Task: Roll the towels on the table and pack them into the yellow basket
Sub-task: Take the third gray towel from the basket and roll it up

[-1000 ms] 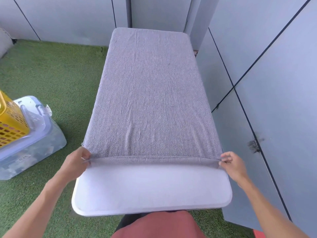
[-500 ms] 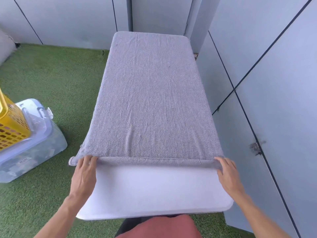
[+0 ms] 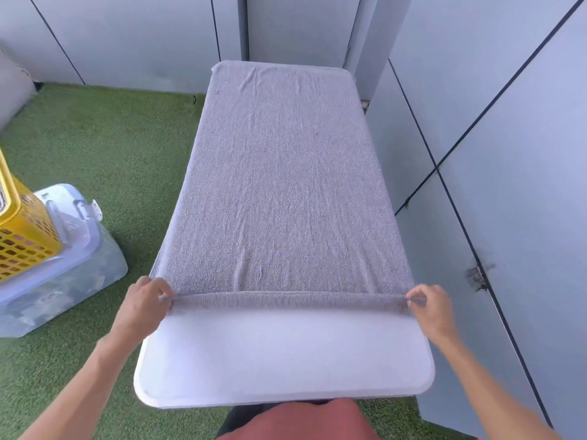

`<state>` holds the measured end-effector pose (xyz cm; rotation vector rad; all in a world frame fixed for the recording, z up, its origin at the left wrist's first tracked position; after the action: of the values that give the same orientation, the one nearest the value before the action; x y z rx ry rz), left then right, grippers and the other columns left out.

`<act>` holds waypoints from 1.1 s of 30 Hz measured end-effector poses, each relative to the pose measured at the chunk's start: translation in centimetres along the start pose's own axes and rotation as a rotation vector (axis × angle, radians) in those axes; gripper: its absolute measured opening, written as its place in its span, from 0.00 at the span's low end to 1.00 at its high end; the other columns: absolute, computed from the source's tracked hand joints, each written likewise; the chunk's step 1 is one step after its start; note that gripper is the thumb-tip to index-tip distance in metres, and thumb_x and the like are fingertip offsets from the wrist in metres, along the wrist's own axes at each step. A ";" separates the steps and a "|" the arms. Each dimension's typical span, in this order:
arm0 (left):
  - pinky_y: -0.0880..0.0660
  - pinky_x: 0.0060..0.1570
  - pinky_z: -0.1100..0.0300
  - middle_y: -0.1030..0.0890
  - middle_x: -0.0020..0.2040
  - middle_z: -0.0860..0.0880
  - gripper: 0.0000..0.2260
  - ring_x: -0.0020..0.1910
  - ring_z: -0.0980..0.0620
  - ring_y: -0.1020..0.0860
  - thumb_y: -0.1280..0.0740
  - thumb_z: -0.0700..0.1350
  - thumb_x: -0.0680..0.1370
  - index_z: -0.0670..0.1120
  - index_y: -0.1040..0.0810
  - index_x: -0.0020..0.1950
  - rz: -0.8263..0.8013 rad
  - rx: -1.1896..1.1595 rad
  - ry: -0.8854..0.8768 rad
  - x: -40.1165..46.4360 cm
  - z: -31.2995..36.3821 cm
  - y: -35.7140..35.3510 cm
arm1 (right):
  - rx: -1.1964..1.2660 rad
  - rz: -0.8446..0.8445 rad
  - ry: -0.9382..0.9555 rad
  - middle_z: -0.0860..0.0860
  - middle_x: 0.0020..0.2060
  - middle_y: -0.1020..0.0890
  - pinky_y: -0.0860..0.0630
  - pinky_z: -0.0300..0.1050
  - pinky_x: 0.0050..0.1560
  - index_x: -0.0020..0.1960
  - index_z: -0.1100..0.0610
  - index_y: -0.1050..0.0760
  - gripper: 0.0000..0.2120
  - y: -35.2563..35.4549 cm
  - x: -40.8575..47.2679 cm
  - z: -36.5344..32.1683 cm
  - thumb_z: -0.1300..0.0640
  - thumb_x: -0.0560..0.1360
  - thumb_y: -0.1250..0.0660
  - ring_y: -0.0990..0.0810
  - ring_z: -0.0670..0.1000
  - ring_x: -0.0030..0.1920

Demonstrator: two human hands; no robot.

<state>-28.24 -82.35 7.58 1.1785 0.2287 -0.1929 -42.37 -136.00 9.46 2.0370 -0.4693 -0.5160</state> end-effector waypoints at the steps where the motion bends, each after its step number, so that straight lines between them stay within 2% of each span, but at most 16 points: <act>1: 0.29 0.47 0.47 0.27 0.45 0.47 0.07 0.48 0.41 0.28 0.31 0.36 0.72 0.49 0.20 0.44 0.087 0.075 -0.019 -0.4 0.3 -0.2 | -0.098 0.069 0.019 0.49 0.41 0.23 0.32 0.47 0.53 0.40 0.50 0.21 0.11 -0.5 -0.5 -0.2 0.67 0.70 0.29 0.26 0.57 0.49; 3: 0.31 0.40 0.48 0.26 0.44 0.44 0.07 0.44 0.42 0.31 0.32 0.32 0.72 0.44 0.20 0.44 0.229 0.201 -0.102 -1.9 0.8 -1.2 | -0.219 0.164 0.119 0.51 0.43 0.23 0.33 0.50 0.53 0.44 0.53 0.19 0.08 -1.4 -1.9 -0.2 0.65 0.71 0.30 0.29 0.57 0.49; 5: 0.30 0.39 0.47 0.25 0.47 0.41 0.12 0.44 0.40 0.30 0.32 0.28 0.69 0.39 0.22 0.49 0.288 0.256 -0.185 -3.9 1.1 -2.9 | -0.238 0.174 0.221 0.54 0.48 0.22 0.31 0.52 0.57 0.52 0.59 0.20 0.11 -2.3 -3.1 0.2 0.66 0.70 0.29 0.29 0.58 0.52; 8: 0.28 0.54 0.44 0.27 0.56 0.36 0.21 0.55 0.36 0.31 0.35 0.28 0.69 0.33 0.28 0.62 0.288 0.263 -0.287 -5.6 1.0 -5.0 | -0.243 0.093 0.275 0.57 0.56 0.24 0.38 0.49 0.64 0.61 0.65 0.25 0.23 -3.2 -3.1 1.4 0.67 0.67 0.26 0.33 0.58 0.60; 11: 0.23 0.49 0.43 0.27 0.56 0.39 0.21 0.56 0.38 0.31 0.35 0.25 0.70 0.35 0.28 0.62 0.218 0.149 -0.190 -4.2 1.4 -4.6 | -0.232 0.010 0.189 0.58 0.53 0.23 0.36 0.51 0.62 0.59 0.64 0.23 0.20 -3.2 -1.1 1.0 0.71 0.67 0.29 0.30 0.61 0.57; 14: 0.26 0.48 0.44 0.25 0.52 0.40 0.18 0.51 0.39 0.29 0.38 0.24 0.71 0.37 0.24 0.57 0.152 0.107 -0.115 -2.3 1.7 -3.4 | -0.228 -0.052 0.122 0.59 0.50 0.21 0.34 0.53 0.59 0.55 0.65 0.21 0.16 -2.7 0.6 0.1 0.74 0.69 0.35 0.25 0.64 0.54; 17: 0.30 0.49 0.50 0.24 0.49 0.43 0.17 0.52 0.41 0.28 0.41 0.26 0.72 0.40 0.22 0.56 0.073 0.119 -0.132 -1.6 0.7 -2.5 | -0.280 -0.158 0.159 0.59 0.50 0.21 0.32 0.52 0.58 0.55 0.65 0.22 0.15 -1.9 0.4 0.3 0.73 0.71 0.39 0.24 0.61 0.54; 19: 0.30 0.50 0.53 0.23 0.50 0.44 0.16 0.53 0.42 0.26 0.42 0.29 0.74 0.40 0.21 0.55 -0.036 0.123 -0.136 -1.6 0.0 -2.1 | -0.260 -0.286 0.167 0.58 0.49 0.20 0.30 0.50 0.55 0.54 0.63 0.21 0.14 -1.0 0.1 1.0 0.71 0.72 0.40 0.23 0.59 0.53; 21: 0.29 0.52 0.54 0.20 0.52 0.44 0.13 0.53 0.42 0.23 0.40 0.31 0.76 0.40 0.19 0.55 -0.110 0.049 -0.095 -1.1 -0.2 -1.5 | -0.166 -0.407 0.077 0.55 0.45 0.18 0.28 0.46 0.49 0.49 0.60 0.20 0.12 0.2 0.0 1.1 0.69 0.72 0.38 0.20 0.56 0.49; 22: 0.29 0.50 0.55 0.19 0.51 0.44 0.12 0.51 0.43 0.22 0.38 0.32 0.76 0.41 0.19 0.54 -0.118 -0.019 -0.052 -0.8 -0.1 -1.1 | -0.057 -0.413 0.004 0.53 0.43 0.17 0.27 0.44 0.46 0.47 0.57 0.20 0.11 0.6 0.2 1.1 0.69 0.71 0.36 0.19 0.53 0.48; 23: 0.29 0.49 0.57 0.18 0.50 0.44 0.11 0.48 0.45 0.22 0.36 0.32 0.74 0.41 0.19 0.52 -0.100 -0.103 -0.009 -0.3 0.1 -0.7 | 0.052 -0.370 -0.061 0.52 0.43 0.17 0.27 0.41 0.44 0.46 0.55 0.20 0.11 0.9 0.4 0.9 0.69 0.70 0.33 0.19 0.52 0.47; 25: 0.30 0.46 0.57 0.19 0.46 0.44 0.08 0.44 0.44 0.22 0.30 0.32 0.71 0.43 0.19 0.46 -0.002 -0.247 0.063 0.5 0.4 -0.1 | 0.178 -0.184 -0.130 0.55 0.43 0.18 0.29 0.39 0.42 0.41 0.51 0.23 0.13 0.8 0.9 0.4 0.69 0.68 0.28 0.20 0.54 0.46; 26: 0.30 0.46 0.56 0.22 0.44 0.44 0.08 0.43 0.43 0.22 0.30 0.32 0.70 0.45 0.20 0.41 0.045 -0.262 0.074 0.5 0.5 -0.1 | 0.144 -0.075 -0.101 0.56 0.43 0.18 0.31 0.40 0.43 0.39 0.49 0.24 0.15 0.4 1.0 0.3 0.68 0.68 0.27 0.21 0.55 0.46; 28: 0.31 0.46 0.51 0.26 0.43 0.47 0.14 0.43 0.41 0.26 0.32 0.29 0.69 0.49 0.21 0.36 0.166 -0.111 -0.002 -0.1 0.9 -0.7 | -0.063 0.098 0.025 0.53 0.43 0.20 0.36 0.44 0.48 0.37 0.49 0.23 0.13 -0.7 0.3 0.0 0.67 0.67 0.27 0.26 0.56 0.48; 31: 0.34 0.43 0.47 0.25 0.44 0.44 0.14 0.43 0.42 0.31 0.33 0.25 0.66 0.44 0.22 0.42 0.317 0.135 -0.145 -2.8 1.9 -2.7 | -0.277 0.244 0.187 0.53 0.45 0.23 0.34 0.50 0.56 0.47 0.56 0.18 0.06 -2.2 -2.0 -0.5 0.64 0.71 0.30 0.30 0.58 0.51; 33: 0.31 0.45 0.46 0.25 0.49 0.41 0.17 0.47 0.40 0.30 0.32 0.26 0.65 0.40 0.25 0.50 0.331 0.179 -0.198 -4.5 2.4 -4.0 | -0.249 0.206 0.236 0.55 0.49 0.24 0.37 0.50 0.61 0.55 0.61 0.21 0.13 -3.2 -3.1 0.0 0.64 0.70 0.29 0.31 0.59 0.55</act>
<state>-33.48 -85.96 6.13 1.3465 -0.1610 -0.0383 -44.57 -132.88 7.17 1.7592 -0.4414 -0.1950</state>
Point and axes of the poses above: each hand's wrist, its own x-axis towards the middle knuckle, its own y-axis out of the back of the hand, z = x × y, the point moved 1 cm from there along x, towards the middle knuckle
